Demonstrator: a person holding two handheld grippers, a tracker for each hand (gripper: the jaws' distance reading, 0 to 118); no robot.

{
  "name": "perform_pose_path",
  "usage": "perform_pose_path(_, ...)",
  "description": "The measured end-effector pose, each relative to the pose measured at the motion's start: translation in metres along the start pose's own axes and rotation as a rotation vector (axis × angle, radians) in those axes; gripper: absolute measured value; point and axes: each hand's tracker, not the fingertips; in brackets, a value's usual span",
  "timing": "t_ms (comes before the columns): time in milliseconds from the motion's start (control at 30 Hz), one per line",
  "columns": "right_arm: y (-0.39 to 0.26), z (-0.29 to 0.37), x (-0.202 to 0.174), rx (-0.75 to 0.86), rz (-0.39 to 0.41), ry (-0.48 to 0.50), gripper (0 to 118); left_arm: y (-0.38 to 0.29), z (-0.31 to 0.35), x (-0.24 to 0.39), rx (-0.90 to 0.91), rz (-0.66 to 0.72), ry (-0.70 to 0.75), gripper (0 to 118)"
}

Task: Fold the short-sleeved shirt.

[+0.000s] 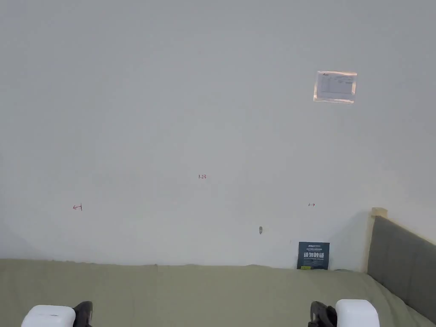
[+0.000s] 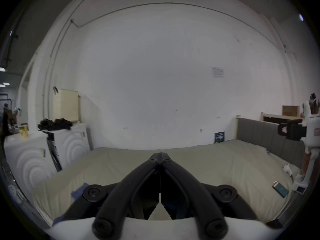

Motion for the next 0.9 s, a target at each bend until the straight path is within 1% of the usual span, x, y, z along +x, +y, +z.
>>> perform_pose_path(33, 0.000, 0.005, -0.002, 0.004, 0.026, -0.007, 1, -0.001, -0.001, 0.004, 0.002, -0.011, 0.022, 0)
perform_pose_path(100, 0.000, 0.006, -0.001, -0.002, 0.026, 0.001, 1, -0.004, -0.001, 0.006, 0.014, -0.024, 0.019, 0)
perform_pose_path(300, -0.002, 0.004, 0.003, -0.008, 0.029, 0.002, 1, -0.004, -0.003, 0.005, 0.032, 0.016, 0.002, 0)
perform_pose_path(467, -0.002, 0.003, -0.008, -0.003, 0.034, 0.017, 1, -0.007, 0.000, -0.005, 0.024, 0.014, 0.051, 1)
perform_pose_path(500, -0.002, 0.001, -0.015, -0.007, 0.032, 0.027, 1, -0.006, 0.004, -0.011, 0.025, 0.015, 0.065, 3)
perform_pose_path(533, -0.002, -0.002, -0.023, -0.015, 0.025, 0.064, 1, -0.007, 0.008, -0.018, 0.020, 0.019, 0.075, 6)
perform_pose_path(633, -0.003, -0.005, -0.062, -0.035, 0.014, 0.164, 1, -0.010, 0.026, -0.043, 0.005, 0.018, 0.125, 10)
perform_pose_path(667, -0.004, -0.007, -0.075, -0.038, 0.014, 0.195, 1, -0.011, 0.033, -0.051, 0.006, 0.012, 0.154, 10)
perform_pose_path(767, -0.012, -0.012, -0.123, -0.075, -0.002, 0.329, 1, -0.015, 0.058, -0.082, -0.007, 0.011, 0.225, 10)
perform_pose_path(867, -0.024, -0.011, -0.166, -0.105, -0.014, 0.426, 1, -0.020, 0.081, -0.109, -0.035, 0.029, 0.297, 10)
perform_pose_path(900, -0.028, -0.010, -0.177, -0.113, -0.019, 0.440, 1, -0.021, 0.089, -0.118, -0.041, 0.039, 0.312, 10)
